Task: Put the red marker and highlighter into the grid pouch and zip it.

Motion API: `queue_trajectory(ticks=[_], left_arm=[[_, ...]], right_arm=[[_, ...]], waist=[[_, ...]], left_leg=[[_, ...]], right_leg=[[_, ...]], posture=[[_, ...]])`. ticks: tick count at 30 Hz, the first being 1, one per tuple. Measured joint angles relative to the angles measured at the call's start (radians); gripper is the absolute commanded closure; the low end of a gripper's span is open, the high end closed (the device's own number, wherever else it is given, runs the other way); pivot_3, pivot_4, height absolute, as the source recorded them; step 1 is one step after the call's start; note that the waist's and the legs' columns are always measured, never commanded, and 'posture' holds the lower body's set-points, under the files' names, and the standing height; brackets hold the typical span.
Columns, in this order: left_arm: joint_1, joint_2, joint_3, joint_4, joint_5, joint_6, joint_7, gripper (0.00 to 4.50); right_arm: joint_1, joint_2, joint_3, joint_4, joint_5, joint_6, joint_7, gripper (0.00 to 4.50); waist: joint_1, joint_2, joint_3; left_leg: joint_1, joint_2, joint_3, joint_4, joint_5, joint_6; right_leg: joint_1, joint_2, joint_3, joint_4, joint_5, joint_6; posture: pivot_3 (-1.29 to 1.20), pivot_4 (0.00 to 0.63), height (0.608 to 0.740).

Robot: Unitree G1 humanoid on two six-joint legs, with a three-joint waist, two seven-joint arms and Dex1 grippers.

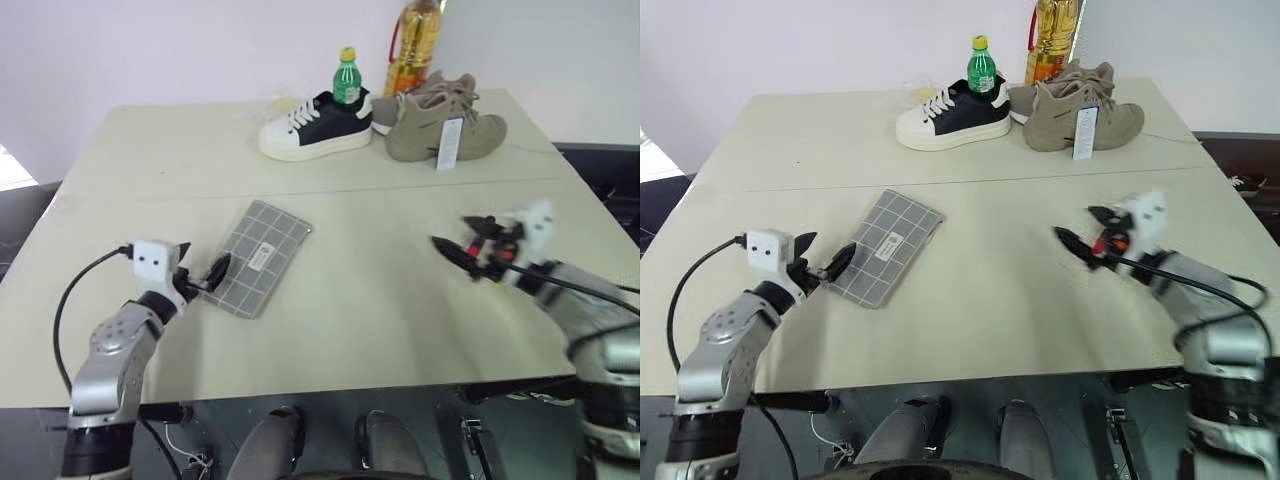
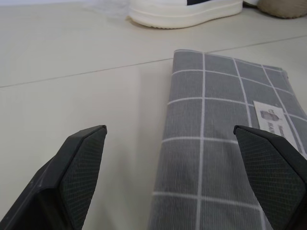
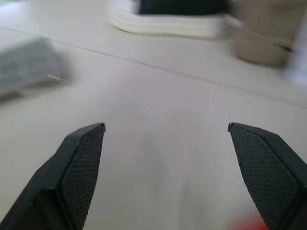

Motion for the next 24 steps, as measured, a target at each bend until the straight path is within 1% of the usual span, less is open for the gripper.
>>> queue_trajectory(ticks=[2, 3, 5, 8, 9, 10, 11, 12, 16, 19, 20, 24], left_arm=[[0.036, 0.0, 0.001, -0.016, 0.016, -0.023, 0.008, 0.01], [0.059, 0.001, 0.001, -0.024, 0.03, -0.038, 0.011, 0.0], [0.096, 0.002, 0.005, -0.041, 0.055, -0.067, 0.017, 0.0], [0.136, 0.004, 0.018, -0.076, 0.08, -0.103, 0.025, 0.0], [0.171, 0.019, 0.022, -0.096, 0.097, -0.123, 0.024, 0.0], [0.214, 0.038, 0.023, -0.112, 0.116, -0.143, 0.014, 0.0], [0.246, 0.045, 0.021, -0.126, 0.129, -0.156, 0.006, 0.0], [0.275, 0.05, 0.021, -0.138, 0.139, -0.166, 0.0, 0.0], [0.377, 0.072, 0.026, -0.175, 0.147, -0.2, -0.043, 0.0], [0.441, 0.115, 0.025, -0.198, 0.206, -0.244, -0.069, 0.0], [0.456, 0.135, 0.02, -0.205, 0.232, -0.264, -0.075, 0.0], [0.464, 0.162, 0.0, -0.204, 0.312, -0.308, -0.081, 0.0]], right_arm=[[-0.055, 0.041, 0.084, -0.001, -0.021, -0.002, 0.006, 0.22], [-0.09, 0.063, 0.134, 0.005, -0.041, -0.007, 0.013, 0.44], [-0.156, 0.12, 0.207, 0.045, -0.075, -0.021, 0.016, 1.11], [-0.219, 0.18, 0.282, 0.119, -0.12, -0.035, 0.018, 2.66], [-0.249, 0.209, 0.311, 0.164, -0.142, -0.046, 0.018, 3.08], [-0.283, 0.245, 0.339, 0.215, -0.164, -0.054, 0.017, 3.68], [-0.307, 0.273, 0.362, 0.257, -0.183, -0.062, 0.016, 4.19], [-0.329, 0.301, 0.384, 0.295, -0.201, -0.066, 0.015, 4.48], [-0.4, 0.401, 0.452, 0.399, -0.27, -0.097, 0.008, 4.48], [-0.447, 0.476, 0.474, 0.477, -0.319, -0.121, -0.036, 4.48], [-0.457, 0.497, 0.484, 0.508, -0.342, -0.133, -0.055, 4.48], [-0.462, 0.543, 0.51, 0.582, -0.395, -0.138, -0.091, 4.48]], waist=[[0.002, 0.0, 0.0], [0.001, 0.0, 0.0], [0.002, 0.0, 0.0], [0.005, 0.0, 0.0], [0.001, -0.001, 0.0], [-0.005, -0.001, 0.0], [-0.008, -0.001, 0.0], [-0.01, -0.001, 0.0], [-0.007, 0.0, 0.0], [-0.006, -0.001, -0.001], [-0.005, -0.001, -0.001], [-0.001, 0.0, 0.0]], left_leg=[[0.0, 0.0, 0.0, -0.001, 0.0, 0.0], [0.0, 0.0, 0.0, -0.001, 0.0, 0.0], [0.0, 0.0, 0.0, -0.001, 0.0, 0.0], [0.0, 0.0, -0.001, -0.001, -0.001, -0.001], [0.0, 0.0, -0.001, -0.001, -0.001, -0.001], [0.0, 0.0, 0.0, -0.001, -0.001, -0.001], [0.0, 0.0, 0.0, -0.003, 0.0, 0.0], [0.0, 0.0, 0.0, -0.004, 0.0, 0.0], [0.0, 0.002, 0.0, -0.007, 0.001, -0.001], [0.0, 0.002, 0.0, -0.008, 0.001, -0.003], [0.0, 0.002, 0.0, -0.008, 0.001, -0.004], [0.001, 0.002, 0.0, -0.008, 0.001, -0.006]], right_leg=[[0.0, 0.0, 0.0, -0.001, 0.0, 0.0], [-0.001, 0.0, 0.0, -0.002, 0.0, 0.0], [-0.003, 0.001, 0.0, -0.003, 0.001, -0.001], [-0.002, 0.001, 0.0, -0.005, 0.001, -0.002], [-0.002, 0.002, 0.0, -0.006, 0.002, -0.003], [-0.003, 0.002, 0.001, -0.006, 0.002, -0.003], [-0.004, 0.002, 0.002, -0.006, 0.002, -0.003], [-0.005, 0.002, 0.002, -0.005, 0.002, -0.003], [-0.008, 0.004, 0.002, -0.004, 0.003, -0.002], [-0.011, 0.004, 0.002, 0.001, 0.003, -0.004], [-0.011, 0.004, 0.002, 0.002, 0.003, -0.004], [-0.012, 0.004, 0.003, 0.004, 0.003, -0.005]], posture=[[0.0, 0.15, 0.738], [0.0, 0.15, 0.738], [0.0, 0.15, 0.738], [0.0, 0.15, 0.738], [0.0, 0.15, 0.738], [0.0, 0.15, 0.738], [0.0, 0.15, 0.738], [0.0, 0.15, 0.738], [0.0, 0.15, 0.738], [0.0, 0.15, 0.738], [0.0, 0.15, 0.738], [0.0, 0.15, 0.738]])
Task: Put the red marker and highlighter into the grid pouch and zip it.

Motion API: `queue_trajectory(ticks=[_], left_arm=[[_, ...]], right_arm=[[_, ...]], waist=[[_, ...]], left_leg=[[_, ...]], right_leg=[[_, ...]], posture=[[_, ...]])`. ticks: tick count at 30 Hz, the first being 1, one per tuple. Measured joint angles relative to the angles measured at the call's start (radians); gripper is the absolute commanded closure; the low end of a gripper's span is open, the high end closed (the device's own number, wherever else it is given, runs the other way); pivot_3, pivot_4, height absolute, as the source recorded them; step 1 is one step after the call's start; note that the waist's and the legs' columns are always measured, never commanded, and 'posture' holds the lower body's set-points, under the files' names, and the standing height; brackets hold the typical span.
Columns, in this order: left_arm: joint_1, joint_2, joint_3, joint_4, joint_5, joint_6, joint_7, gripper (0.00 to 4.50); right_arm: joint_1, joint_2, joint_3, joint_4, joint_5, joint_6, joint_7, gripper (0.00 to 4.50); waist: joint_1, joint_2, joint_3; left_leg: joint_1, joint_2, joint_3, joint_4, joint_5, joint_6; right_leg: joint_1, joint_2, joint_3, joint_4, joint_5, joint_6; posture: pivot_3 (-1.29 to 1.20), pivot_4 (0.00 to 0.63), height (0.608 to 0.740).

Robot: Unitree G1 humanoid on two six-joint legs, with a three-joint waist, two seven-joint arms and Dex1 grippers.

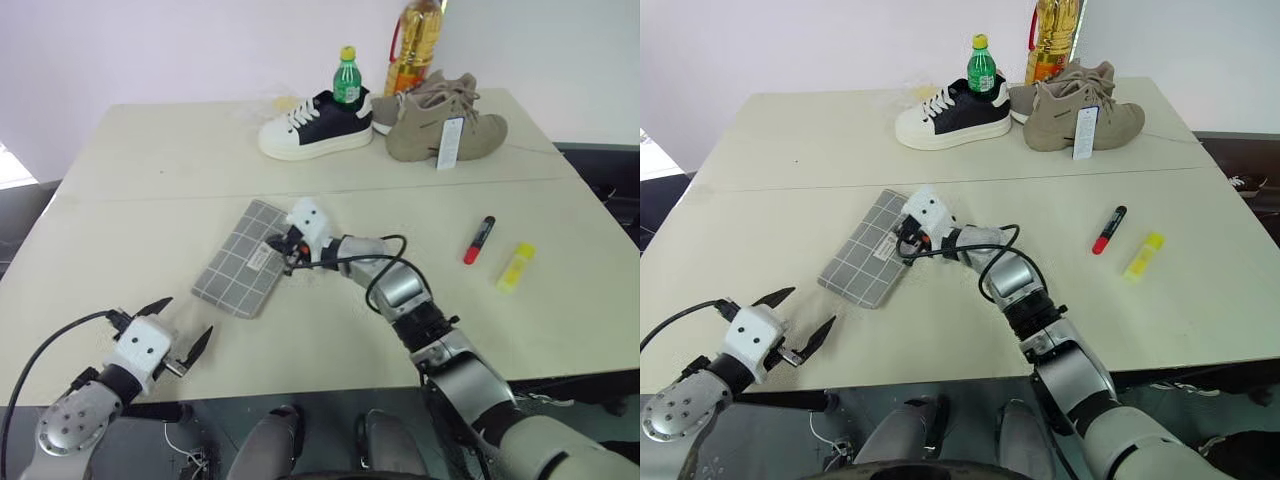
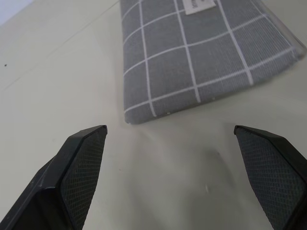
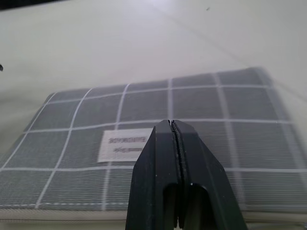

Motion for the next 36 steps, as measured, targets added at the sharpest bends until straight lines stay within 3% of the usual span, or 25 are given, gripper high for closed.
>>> queue_trajectory(ticks=[10, 25, 29, 35, 36], left_arm=[[-0.205, 0.062, -0.146, 0.129, 0.255, -0.125, 0.032, 0.0], [-0.448, 0.097, -0.286, 0.343, 0.414, -0.328, 0.076, 0.0], [-0.476, 0.097, -0.31, 0.385, 0.416, -0.365, 0.065, 1.24], [-0.493, 0.104, -0.32, 0.418, 0.397, -0.397, 0.052, 4.36], [-0.496, 0.107, -0.314, 0.418, 0.393, -0.399, 0.052, 4.44]], right_arm=[[-0.062, 0.068, -0.004, 0.149, -0.087, 0.05, -0.114, 4.48], [-0.054, 0.075, -0.016, 0.136, -0.106, 0.074, -0.118, 4.48], [-0.049, 0.076, -0.016, 0.124, -0.107, 0.08, -0.12, 4.5], [-0.037, 0.074, -0.023, 0.105, -0.106, 0.086, -0.123, 4.5], [-0.037, 0.071, -0.027, 0.104, -0.105, 0.085, -0.123, 4.5]], waist=[[-0.006, 0.002, 0.0], [-0.002, 0.003, -0.003], [-0.003, 0.002, -0.003], [-0.007, 0.003, -0.003], [-0.008, 0.003, -0.003]], left_leg=[[0.001, 0.005, -0.001, -0.002, 0.003, -0.004], [0.002, 0.004, -0.002, -0.002, 0.005, -0.006], [0.002, 0.004, -0.002, -0.002, 0.005, -0.006], [0.002, 0.005, -0.003, -0.002, 0.006, -0.006], [0.002, 0.004, -0.003, -0.002, 0.006, -0.006]], right_leg=[[-0.002, 0.01, 0.003, 0.002, 0.004, -0.001], [-0.002, 0.01, 0.003, 0.003, 0.005, -0.001], [-0.002, 0.01, 0.003, 0.003, 0.005, -0.001], [-0.002, 0.01, 0.003, 0.004, 0.005, -0.001], [-0.002, 0.01, 0.003, 0.004, 0.005, -0.001]], posture=[[0.0, 0.15, 0.738], [0.0, 0.15, 0.738], [0.0, 0.15, 0.738], [0.0, 0.15, 0.738], [0.0, 0.15, 0.738]])
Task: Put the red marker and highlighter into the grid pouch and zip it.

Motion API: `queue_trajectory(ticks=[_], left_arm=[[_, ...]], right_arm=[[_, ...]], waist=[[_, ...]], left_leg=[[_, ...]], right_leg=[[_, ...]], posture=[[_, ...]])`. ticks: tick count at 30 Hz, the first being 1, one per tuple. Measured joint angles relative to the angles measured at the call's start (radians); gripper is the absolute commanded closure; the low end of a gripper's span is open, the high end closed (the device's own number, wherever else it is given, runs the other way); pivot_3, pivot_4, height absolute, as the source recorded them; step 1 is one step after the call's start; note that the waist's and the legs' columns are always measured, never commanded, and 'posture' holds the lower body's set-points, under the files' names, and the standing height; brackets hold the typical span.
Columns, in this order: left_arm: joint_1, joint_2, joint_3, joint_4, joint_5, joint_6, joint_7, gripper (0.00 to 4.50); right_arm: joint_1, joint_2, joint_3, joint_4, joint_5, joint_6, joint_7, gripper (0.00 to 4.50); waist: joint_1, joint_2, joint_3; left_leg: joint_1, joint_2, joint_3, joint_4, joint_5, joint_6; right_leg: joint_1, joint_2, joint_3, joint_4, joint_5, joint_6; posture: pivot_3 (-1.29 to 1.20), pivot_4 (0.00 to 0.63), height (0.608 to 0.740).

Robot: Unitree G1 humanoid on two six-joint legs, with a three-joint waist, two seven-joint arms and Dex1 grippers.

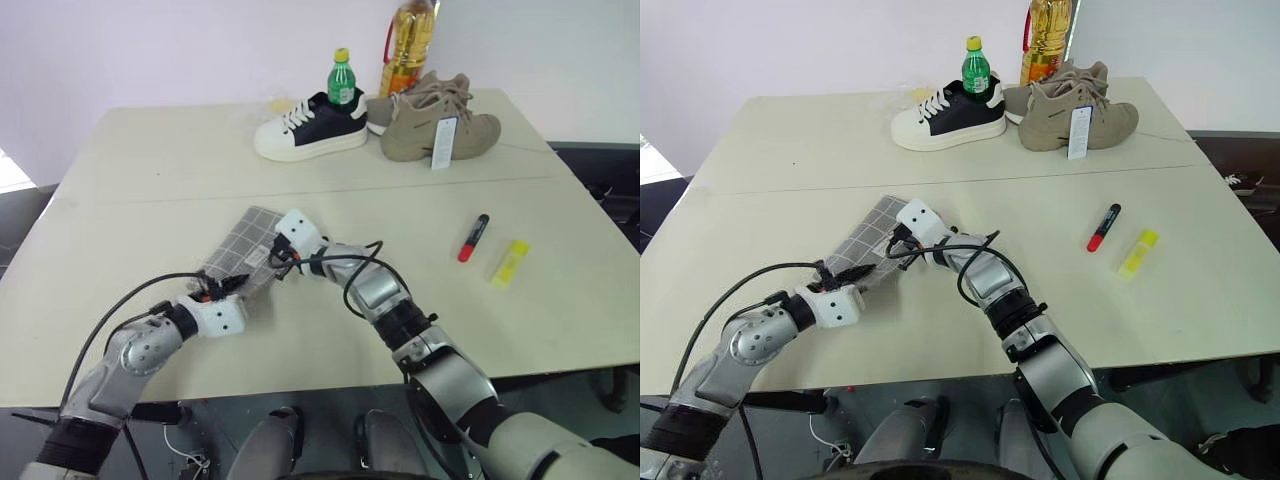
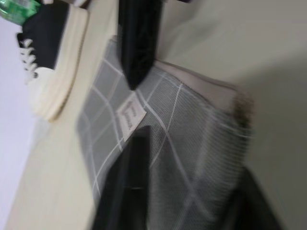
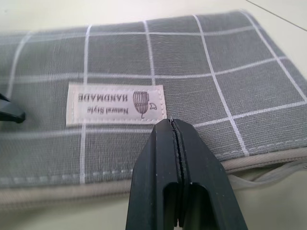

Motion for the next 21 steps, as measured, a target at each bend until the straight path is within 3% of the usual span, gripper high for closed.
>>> queue_trajectory(ticks=[6, 10, 16, 21], left_arm=[[0.011, -0.044, 0.022, -0.003, -0.058, 0.032, 0.006, 4.44], [0.015, -0.166, 0.041, -0.108, -0.273, 0.179, -0.029, 4.5], [-0.017, -0.233, 0.05, -0.272, -0.483, 0.363, -0.075, 4.5], [-0.045, -0.261, 0.049, -0.321, -0.586, 0.463, -0.102, 4.5]], right_arm=[[0.016, -0.068, -0.059, -0.087, 0.011, -0.063, 0.005, 4.5], [0.025, -0.185, -0.151, -0.236, 0.083, -0.04, 0.086, 3.22], [0.071, -0.382, -0.253, -0.364, 0.177, 0.091, 0.204, 0.08], [0.087, -0.435, -0.288, -0.385, 0.196, 0.182, 0.191, 0.03]], waist=[[0.001, 0.0, 0.0], [0.002, -0.001, 0.0], [-0.009, -0.002, 0.0], [-0.023, -0.002, 0.0]], left_leg=[[0.0, 0.0, 0.0, 0.0, 0.0, 0.0], [-0.001, 0.0, -0.001, 0.001, 0.0, 0.0], [-0.002, 0.001, 0.0, 0.001, 0.0, 0.0], [-0.002, 0.002, 0.001, 0.001, 0.0, 0.001]], right_leg=[[0.0, 0.0, 0.0, 0.0, 0.0, 0.0], [0.0, -0.001, -0.001, 0.0, 0.0, 0.0], [0.004, -0.001, -0.001, -0.001, 0.0, 0.0], [0.003, 0.0, 0.0, 0.0, 0.001, -0.001]], posture=[[0.0, 0.15, 0.738], [0.0, 0.15, 0.738], [0.0, 0.15, 0.738], [0.0, 0.15, 0.738]])
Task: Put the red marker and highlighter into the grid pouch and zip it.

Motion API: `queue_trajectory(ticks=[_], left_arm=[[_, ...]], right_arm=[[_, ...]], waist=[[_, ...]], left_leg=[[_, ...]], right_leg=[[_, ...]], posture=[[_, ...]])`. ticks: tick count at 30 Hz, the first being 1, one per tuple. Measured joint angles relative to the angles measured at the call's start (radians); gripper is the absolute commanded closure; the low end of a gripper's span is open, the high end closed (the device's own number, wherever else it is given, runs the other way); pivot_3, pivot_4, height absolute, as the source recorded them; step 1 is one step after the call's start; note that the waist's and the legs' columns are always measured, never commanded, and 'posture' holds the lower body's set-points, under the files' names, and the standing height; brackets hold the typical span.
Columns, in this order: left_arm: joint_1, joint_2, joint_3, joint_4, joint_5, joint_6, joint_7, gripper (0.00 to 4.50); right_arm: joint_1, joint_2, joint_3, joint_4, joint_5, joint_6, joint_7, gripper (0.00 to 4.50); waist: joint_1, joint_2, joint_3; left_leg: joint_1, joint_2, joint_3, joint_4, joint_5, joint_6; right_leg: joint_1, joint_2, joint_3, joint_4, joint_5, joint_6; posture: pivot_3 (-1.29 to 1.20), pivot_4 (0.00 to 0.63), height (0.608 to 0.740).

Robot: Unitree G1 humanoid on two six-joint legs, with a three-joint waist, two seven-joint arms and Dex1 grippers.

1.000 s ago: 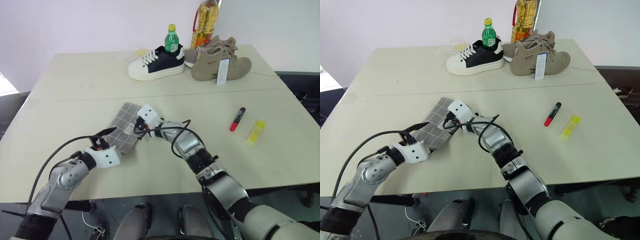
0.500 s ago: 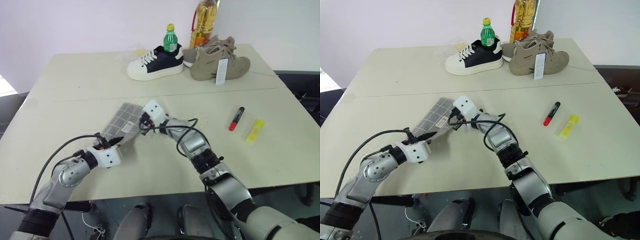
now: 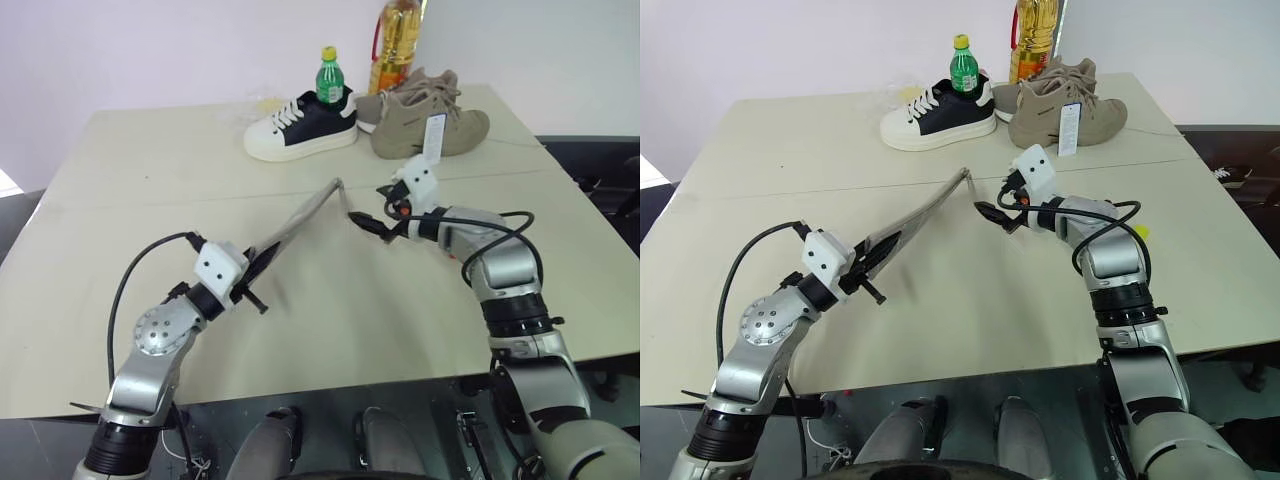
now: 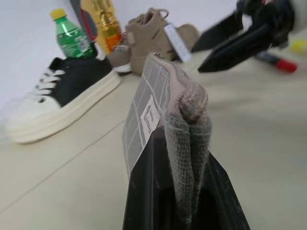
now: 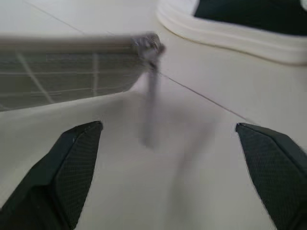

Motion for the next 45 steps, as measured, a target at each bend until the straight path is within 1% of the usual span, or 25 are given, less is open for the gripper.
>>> queue_trajectory(ticks=[6, 9, 10, 12, 13, 19, 22, 24, 29, 33, 37, 40, 45], left_arm=[[-0.009, 0.0, 0.0, -0.004, -0.037, 0.034, -0.032, 4.5], [-0.009, 0.0, -0.001, -0.004, -0.056, 0.048, -0.057, 4.5], [-0.009, 0.0, -0.002, -0.004, -0.061, 0.049, -0.062, 4.5], [-0.008, 0.002, -0.003, -0.005, -0.066, 0.051, -0.073, 4.5], [-0.006, 0.003, -0.003, -0.008, -0.068, 0.056, -0.08, 4.5], [0.022, 0.003, -0.013, -0.028, -0.068, 0.063, -0.086, 4.5], [0.021, 0.0, -0.013, -0.028, -0.064, 0.06, -0.079, 4.5], [0.016, -0.01, -0.014, -0.023, -0.056, 0.054, -0.073, 4.5], [-0.03, -0.051, -0.032, 0.037, -0.018, 0.038, -0.046, 4.5], [-0.074, -0.105, -0.064, 0.102, 0.024, 0.014, -0.015, 4.5], [-0.115, -0.161, -0.112, 0.169, 0.074, -0.024, 0.012, 4.5], [-0.164, -0.206, -0.154, 0.241, 0.115, -0.056, 0.029, 4.5], [-0.236, -0.248, -0.168, 0.346, 0.155, -0.116, 0.052, 4.5]], right_arm=[[-0.001, 0.017, -0.002, 0.01, 0.0, 0.003, -0.043, 0.03], [-0.013, 0.041, -0.001, 0.049, -0.001, -0.014, -0.062, 0.03], [-0.016, 0.044, 0.0, 0.06, -0.001, -0.023, -0.064, 0.26], [-0.023, 0.047, 0.0, 0.077, 0.0, -0.034, -0.064, 0.83], [-0.023, 0.047, 0.0, 0.08, 0.0, -0.04, -0.063, 1.26], [-0.024, 0.029, 0.013, 0.084, 0.0, -0.051, -0.029, 4.46], [-0.022, 0.018, 0.033, 0.068, -0.003, -0.054, -0.005, 4.49], [-0.01, -0.015, 0.069, 0.02, -0.019, -0.063, 0.022, 4.49], [0.055, -0.093, 0.163, -0.172, -0.041, -0.063, 0.104, 4.49], [0.079, -0.131, 0.203, -0.319, -0.037, -0.029, 0.151, 4.49], [0.097, -0.157, 0.245, -0.441, -0.034, 0.017, 0.179, 4.49], [0.1, -0.157, 0.271, -0.524, -0.026, 0.071, 0.179, 4.49], [0.107, -0.165, 0.273, -0.608, -0.005, 0.133, 0.179, 4.49]], waist=[[0.008, 0.0, 0.0], [0.008, 0.0, 0.0], [0.009, 0.0, 0.0], [0.008, 0.0, 0.0], [0.008, 0.0, 0.0], [0.008, 0.0, 0.0], [0.008, 0.0, 0.0], [0.009, 0.0, 0.0], [0.012, 0.0, 0.0], [0.012, -0.001, 0.0], [0.014, -0.001, 0.0], [0.021, -0.002, 0.0], [0.033, -0.003, 0.0]], left_leg=[[0.0, -0.001, 0.0, 0.001, 0.0, 0.0], [0.0, -0.001, 0.0, 0.001, 0.0, 0.0], [0.0, -0.001, 0.0, 0.001, 0.0, 0.0], [0.0, -0.001, 0.0, 0.001, 0.0, 0.0], [0.0, -0.001, 0.0, 0.001, 0.0, 0.0], [0.0, -0.001, 0.0, 0.001, 0.0, 0.0], [0.0, -0.001, 0.0, 0.001, 0.0, 0.0], [0.0, -0.001, 0.0, 0.001, 0.0, 0.0], [-0.001, -0.001, 0.0, 0.001, 0.0, 0.0], [-0.001, -0.001, 0.0, 0.002, 0.0, 0.0], [-0.001, -0.001, 0.0, 0.002, 0.0, 0.0], [-0.002, -0.001, 0.0, 0.003, 0.0, 0.0], [-0.002, -0.001, 0.0, 0.004, 0.0, 0.0]], right_leg=[[0.001, 0.0, 0.0, -0.001, 0.0, 0.0], [0.001, 0.0, 0.0, -0.001, 0.0, 0.0], [0.001, 0.0, 0.0, -0.001, 0.0, 0.0], [0.001, 0.0, 0.0, -0.001, 0.0, 0.0], [0.001, 0.0, 0.0, -0.001, 0.0, 0.0], [0.001, 0.0, 0.0, -0.001, 0.0, 0.0], [0.001, 0.0, 0.0, -0.001, 0.0, 0.0], [0.001, 0.0, 0.0, -0.001, 0.0, 0.0], [0.001, -0.001, 0.0, -0.002, 0.0, 0.0], [0.001, 0.0, 0.0, -0.002, 0.0, 0.0], [0.001, 0.0, 0.0, -0.002, 0.0, 0.0], [0.001, 0.0, 0.0, -0.002, 0.0, 0.0], [0.001, 0.0, 0.0, -0.002, 0.0, 0.0]], posture=[[0.0, 0.15, 0.738], [0.0, 0.15, 0.738], [0.0, 0.15, 0.738], [0.0, 0.15, 0.738], [0.0, 0.15, 0.738], [0.0, 0.15, 0.738], [0.0, 0.15, 0.738], [0.0, 0.15, 0.738], [0.0, 0.15, 0.738], [0.0, 0.15, 0.738], [0.0, 0.15, 0.738], [0.0, 0.15, 0.738], [0.0, 0.15, 0.738]])
